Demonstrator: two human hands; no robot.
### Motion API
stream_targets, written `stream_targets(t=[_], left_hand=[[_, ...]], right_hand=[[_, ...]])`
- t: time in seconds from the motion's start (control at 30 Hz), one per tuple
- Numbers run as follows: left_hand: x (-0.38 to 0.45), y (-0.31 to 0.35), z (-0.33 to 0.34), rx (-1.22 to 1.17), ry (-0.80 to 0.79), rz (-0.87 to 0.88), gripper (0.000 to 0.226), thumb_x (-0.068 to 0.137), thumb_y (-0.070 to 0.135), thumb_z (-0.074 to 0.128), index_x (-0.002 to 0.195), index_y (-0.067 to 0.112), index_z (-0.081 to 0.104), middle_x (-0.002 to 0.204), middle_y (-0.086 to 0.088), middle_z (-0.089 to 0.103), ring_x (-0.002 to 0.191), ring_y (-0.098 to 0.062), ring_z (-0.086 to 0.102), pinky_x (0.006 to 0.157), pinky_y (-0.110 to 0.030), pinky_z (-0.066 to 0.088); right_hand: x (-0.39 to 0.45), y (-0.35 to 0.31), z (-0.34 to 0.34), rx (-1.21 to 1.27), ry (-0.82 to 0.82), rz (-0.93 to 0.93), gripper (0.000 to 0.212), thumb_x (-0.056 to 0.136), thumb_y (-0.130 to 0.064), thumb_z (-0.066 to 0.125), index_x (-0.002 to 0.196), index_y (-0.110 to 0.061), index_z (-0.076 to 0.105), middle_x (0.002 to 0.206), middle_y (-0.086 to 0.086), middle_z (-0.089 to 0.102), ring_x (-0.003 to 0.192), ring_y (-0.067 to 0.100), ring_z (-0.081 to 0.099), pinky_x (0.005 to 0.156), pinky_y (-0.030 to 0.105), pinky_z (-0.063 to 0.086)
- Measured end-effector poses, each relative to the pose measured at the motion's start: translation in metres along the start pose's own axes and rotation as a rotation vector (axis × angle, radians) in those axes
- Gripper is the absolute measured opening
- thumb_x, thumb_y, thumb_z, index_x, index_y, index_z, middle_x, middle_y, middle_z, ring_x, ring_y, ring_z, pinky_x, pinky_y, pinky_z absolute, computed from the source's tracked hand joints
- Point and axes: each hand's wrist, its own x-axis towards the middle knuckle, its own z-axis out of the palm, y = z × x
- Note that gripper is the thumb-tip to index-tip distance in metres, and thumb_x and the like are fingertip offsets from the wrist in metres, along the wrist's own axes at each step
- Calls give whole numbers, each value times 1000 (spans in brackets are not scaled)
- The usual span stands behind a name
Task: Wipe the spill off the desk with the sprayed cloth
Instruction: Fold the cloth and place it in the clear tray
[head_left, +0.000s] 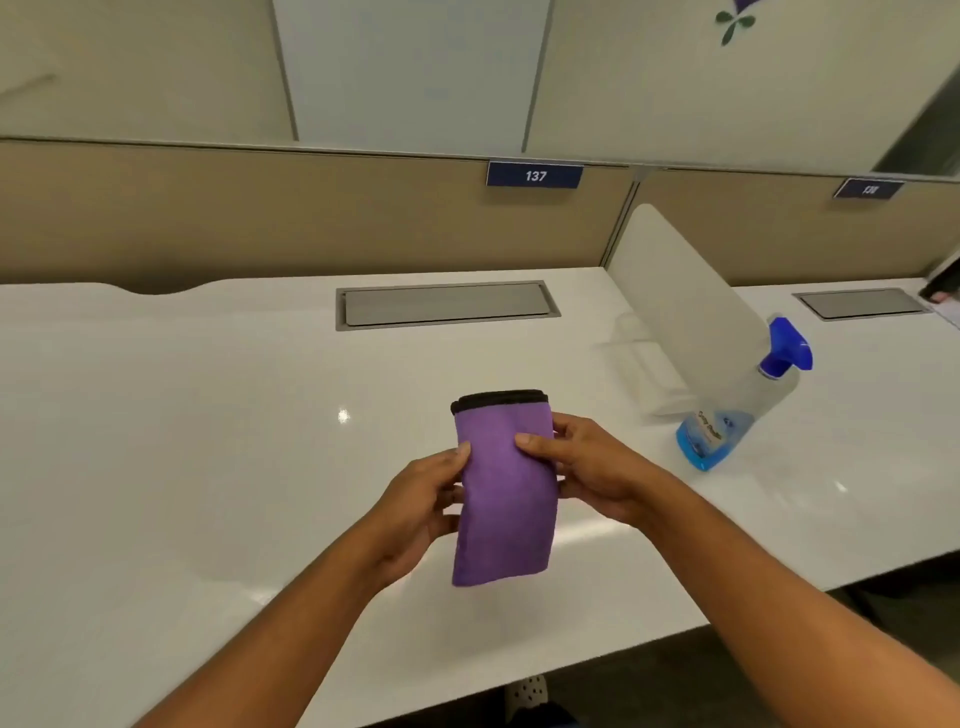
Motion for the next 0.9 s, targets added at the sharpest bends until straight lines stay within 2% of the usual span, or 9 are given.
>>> stream_targets(t=[0.07,0.13,0.23,0.3,0.47,0.63,0.9], left_hand=[[13,12,12,-20,-38,6,47,111,49,52,141,20,72,139,-12,75,131,-31,68,117,-58,52],[30,26,26,24,-92,52,48,106,47,65,143,17,70,142,-10,74,136,-32,66,119,-59,50],[60,54,50,99,-132,137,52,95,35,78,143,17,68,139,-8,76,132,-32,70,116,-60,52],[84,77,69,165,-123,213,48,99,26,78,144,17,66,137,-6,76,129,-30,72,114,-61,54],[157,135,127,259,-100,371,44,103,25,74,145,18,64,139,-5,75,129,-27,72,109,-56,59],[240,157,193,261,-76,379,38,105,26,71,141,16,66,134,-4,77,123,-26,75,105,-55,61],[355,134,255,231,-37,268,40,105,26,72,143,17,65,135,-5,76,123,-28,74,107,-58,60]], right_hand=[[0,-16,-15,-33,5,-31,34,95,-31,75,128,-25,70,121,-1,78,111,22,74,91,43,63],[2,-34,-34,-51,13,-67,35,94,-29,76,128,-24,71,120,-1,78,110,22,75,88,41,63],[9,-67,-69,-119,21,-161,35,94,-23,76,128,-22,71,121,0,78,113,23,74,93,45,62],[14,-93,-97,-185,34,-234,36,93,-19,77,128,-21,71,121,0,78,114,20,73,95,43,61],[35,-154,-184,-313,67,-346,40,92,-15,78,130,-18,68,122,0,77,110,14,75,83,29,64],[78,-184,-282,-453,65,-290,39,94,-20,76,131,-18,67,124,2,76,115,20,73,94,42,61],[144,-161,-392,-448,68,-172,40,96,-17,74,135,-15,65,127,4,73,115,22,71,93,42,61]])
